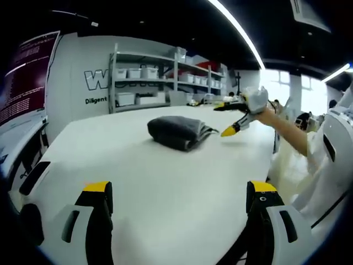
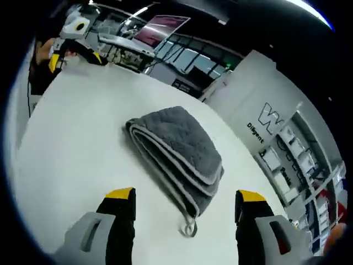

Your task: Open the folded towel by lifting each exposed corner and separating the folded layers until the towel lies flat within the target outline without major curled edges

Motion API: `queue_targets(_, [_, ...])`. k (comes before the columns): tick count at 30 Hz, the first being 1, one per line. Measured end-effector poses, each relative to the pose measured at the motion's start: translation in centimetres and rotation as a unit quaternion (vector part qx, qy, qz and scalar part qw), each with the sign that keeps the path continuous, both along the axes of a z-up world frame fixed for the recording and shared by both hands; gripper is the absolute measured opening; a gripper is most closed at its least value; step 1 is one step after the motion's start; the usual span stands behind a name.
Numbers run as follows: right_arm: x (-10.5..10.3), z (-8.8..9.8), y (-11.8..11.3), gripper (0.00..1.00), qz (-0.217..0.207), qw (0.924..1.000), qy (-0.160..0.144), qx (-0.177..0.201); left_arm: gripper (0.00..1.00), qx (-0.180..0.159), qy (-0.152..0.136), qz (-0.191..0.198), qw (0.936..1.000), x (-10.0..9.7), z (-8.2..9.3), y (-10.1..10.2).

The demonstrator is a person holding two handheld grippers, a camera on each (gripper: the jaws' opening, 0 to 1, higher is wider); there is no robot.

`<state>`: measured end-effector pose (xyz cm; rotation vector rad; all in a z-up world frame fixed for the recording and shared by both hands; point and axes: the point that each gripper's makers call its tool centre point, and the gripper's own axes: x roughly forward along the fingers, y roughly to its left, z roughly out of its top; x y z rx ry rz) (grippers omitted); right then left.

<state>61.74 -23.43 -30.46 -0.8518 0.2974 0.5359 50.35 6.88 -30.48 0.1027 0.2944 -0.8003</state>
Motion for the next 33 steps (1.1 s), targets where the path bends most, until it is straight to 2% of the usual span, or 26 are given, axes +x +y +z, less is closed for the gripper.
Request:
queue_targets(3, [1.7, -0.9, 0.3, 0.7, 0.006, 0.9998, 0.016, -0.015, 0.99, -0.002, 0.0, 0.001, 1.0, 0.0, 0.0, 0.2])
queue_targets(6, [2.4, -1.5, 0.5, 0.68, 0.015, 0.9988, 0.02, -0.043, 0.99, -0.004, 0.001, 0.002, 1.0, 0.0, 0.0, 0.3])
queue_targets(12, [3.4, -2.4, 2.2, 0.53, 0.057, 0.997, 0.025, -0.046, 0.99, -0.005, 0.0, -0.002, 1.0, 0.0, 0.0, 0.1])
queue_targets(13, [3.5, -2.4, 2.3, 0.47, 0.061, 0.9967, 0.022, -0.049, 0.99, -0.005, -0.001, -0.003, 1.0, -0.1, 0.1, 0.0])
queue_targets(14, [3.3, -2.8, 2.7, 0.42, 0.087, 0.9936, 0.032, -0.065, 0.99, -0.005, -0.002, -0.004, 1.0, -0.1, 0.1, 0.0])
queue_targets(19, [2.8, -2.7, 3.1, 0.19, 0.106, 0.9893, 0.031, -0.095, 0.99, -0.005, 0.001, -0.003, 1.0, -0.1, -0.1, 0.0])
queue_targets(23, [1.8, -2.0, 3.5, 0.12, 0.109, 0.9881, 0.047, -0.097, 0.99, -0.006, 0.004, -0.001, 1.0, 0.1, -0.3, 0.0])
queue_targets(24, [0.6, -2.0, 4.3, 0.11, 0.111, 0.9869, 0.063, -0.098, 0.99, -0.006, 0.004, -0.002, 1.0, 0.1, -0.3, 0.0])
queue_targets(26, [-0.4, -1.8, 4.9, 0.1, 0.11, 0.9863, 0.081, -0.093, 0.99, -0.007, 0.005, -0.003, 1.0, 0.1, -0.4, -0.1])
queue_targets(28, [-1.9, -1.5, 6.1, 0.09, 0.112, 0.985, 0.11, -0.072, 0.99, -0.008, 0.007, -0.004, 0.9999, 0.2, -0.5, -0.2])
queue_targets(30, [-3.5, -1.1, 7.5, 0.09, 0.107, 0.9821, 0.153, -0.024, 0.99, -0.009, 0.009, -0.005, 0.9999, 0.2, -0.6, -0.3])
queue_targets(33, [-5.9, -0.2, 9.7, 0.09, 0.102, 0.9672, 0.226, 0.057, 0.99, -0.008, 0.012, -0.006, 0.9999, 0.2, -0.8, -0.4])
